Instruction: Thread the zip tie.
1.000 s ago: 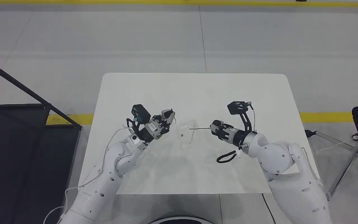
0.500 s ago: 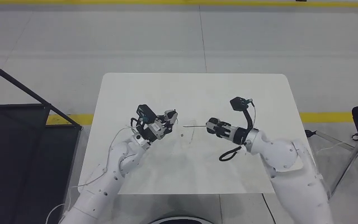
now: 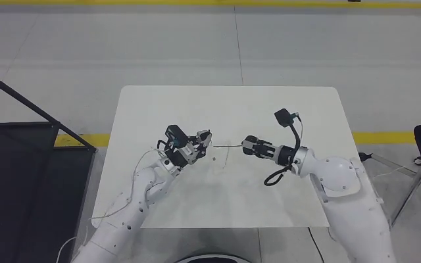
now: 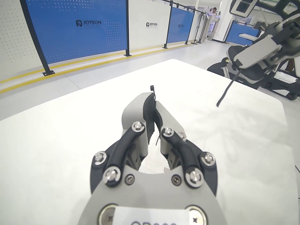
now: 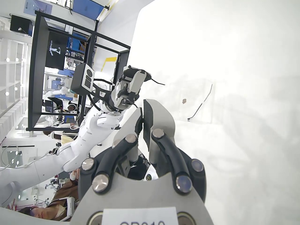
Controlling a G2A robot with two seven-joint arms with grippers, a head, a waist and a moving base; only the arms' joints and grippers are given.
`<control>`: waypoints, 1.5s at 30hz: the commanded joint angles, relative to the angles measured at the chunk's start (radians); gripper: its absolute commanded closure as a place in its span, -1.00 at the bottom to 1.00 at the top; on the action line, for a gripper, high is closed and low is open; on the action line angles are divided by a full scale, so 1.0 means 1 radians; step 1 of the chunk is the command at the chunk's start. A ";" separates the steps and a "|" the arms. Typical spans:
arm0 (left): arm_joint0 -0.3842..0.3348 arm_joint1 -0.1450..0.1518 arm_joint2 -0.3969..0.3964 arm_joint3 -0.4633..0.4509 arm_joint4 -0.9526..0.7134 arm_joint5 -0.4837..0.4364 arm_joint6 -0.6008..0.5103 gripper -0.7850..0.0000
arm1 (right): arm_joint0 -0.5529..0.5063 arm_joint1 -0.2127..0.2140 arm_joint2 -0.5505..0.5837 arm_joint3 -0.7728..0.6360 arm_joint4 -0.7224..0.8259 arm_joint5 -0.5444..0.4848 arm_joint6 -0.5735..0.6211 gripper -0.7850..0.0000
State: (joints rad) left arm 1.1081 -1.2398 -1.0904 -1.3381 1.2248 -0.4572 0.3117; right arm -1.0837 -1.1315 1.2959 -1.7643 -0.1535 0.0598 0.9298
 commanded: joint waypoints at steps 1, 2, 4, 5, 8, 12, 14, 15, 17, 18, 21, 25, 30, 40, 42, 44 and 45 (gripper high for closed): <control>0.000 0.000 0.000 0.000 0.000 0.000 0.000 1.00 | 0.000 0.000 0.000 0.000 0.000 0.000 0.000 1.00; 0.000 0.000 0.000 0.000 0.000 0.000 0.000 1.00 | 0.000 0.000 0.000 0.000 0.000 0.000 0.000 1.00; 0.000 0.000 0.000 0.000 0.000 0.000 0.000 1.00 | 0.000 0.000 0.000 0.000 0.000 0.000 0.000 1.00; 0.000 0.000 0.000 0.000 0.000 0.000 0.000 1.00 | 0.000 0.000 0.000 0.000 0.000 0.000 0.000 1.00; 0.014 0.001 0.010 -0.031 0.068 0.043 -0.007 1.00 | -0.009 -0.002 -0.010 -0.006 -0.007 0.016 -0.039 1.00; 0.038 0.000 0.026 -0.056 0.162 0.117 0.026 1.00 | 0.003 -0.008 -0.040 -0.009 -0.020 0.107 -0.096 1.00; 0.045 -0.001 0.035 -0.060 0.188 0.133 0.041 1.00 | 0.009 -0.010 -0.052 -0.010 -0.018 0.129 -0.100 1.00; 0.047 -0.002 0.037 -0.061 0.197 0.138 0.050 1.00 | 0.011 -0.011 -0.052 -0.009 -0.013 0.139 -0.105 1.00; 0.051 -0.003 0.040 -0.061 0.217 0.159 0.067 1.00 | 0.012 -0.011 -0.052 -0.011 -0.011 0.153 -0.112 1.00; 0.053 -0.004 0.041 -0.061 0.220 0.167 0.072 1.00 | 0.010 -0.010 -0.051 -0.013 -0.011 0.153 -0.112 1.00; 0.055 -0.006 0.040 -0.060 0.220 0.181 0.089 1.00 | 0.000 -0.007 -0.039 -0.019 -0.005 0.150 -0.110 1.00; 0.055 -0.008 0.038 -0.055 0.223 0.191 0.104 1.00 | -0.009 -0.005 -0.031 -0.027 0.000 0.154 -0.110 1.00; 0.055 -0.010 0.037 -0.050 0.243 0.206 0.130 1.00 | -0.015 -0.006 -0.036 -0.038 0.001 0.187 -0.135 1.00; 0.053 -0.016 0.043 -0.038 0.289 0.255 0.140 1.00 | -0.016 -0.004 -0.033 -0.040 0.023 0.192 -0.139 1.00; 0.051 -0.017 0.044 -0.036 0.293 0.256 0.143 1.00 | -0.017 -0.004 -0.033 -0.041 0.026 0.193 -0.140 1.00; 0.050 -0.019 0.044 -0.034 0.294 0.256 0.144 1.00 | -0.017 -0.004 -0.033 -0.040 0.028 0.195 -0.143 1.00; 0.050 -0.019 0.044 -0.033 0.297 0.256 0.145 1.00 | -0.015 -0.004 -0.033 -0.040 0.029 0.197 -0.143 1.00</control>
State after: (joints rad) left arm 1.1582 -1.2583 -1.0463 -1.3721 1.5197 -0.2007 0.4559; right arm -1.1003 -1.1353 1.2630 -1.8049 -0.1256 0.2550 0.7869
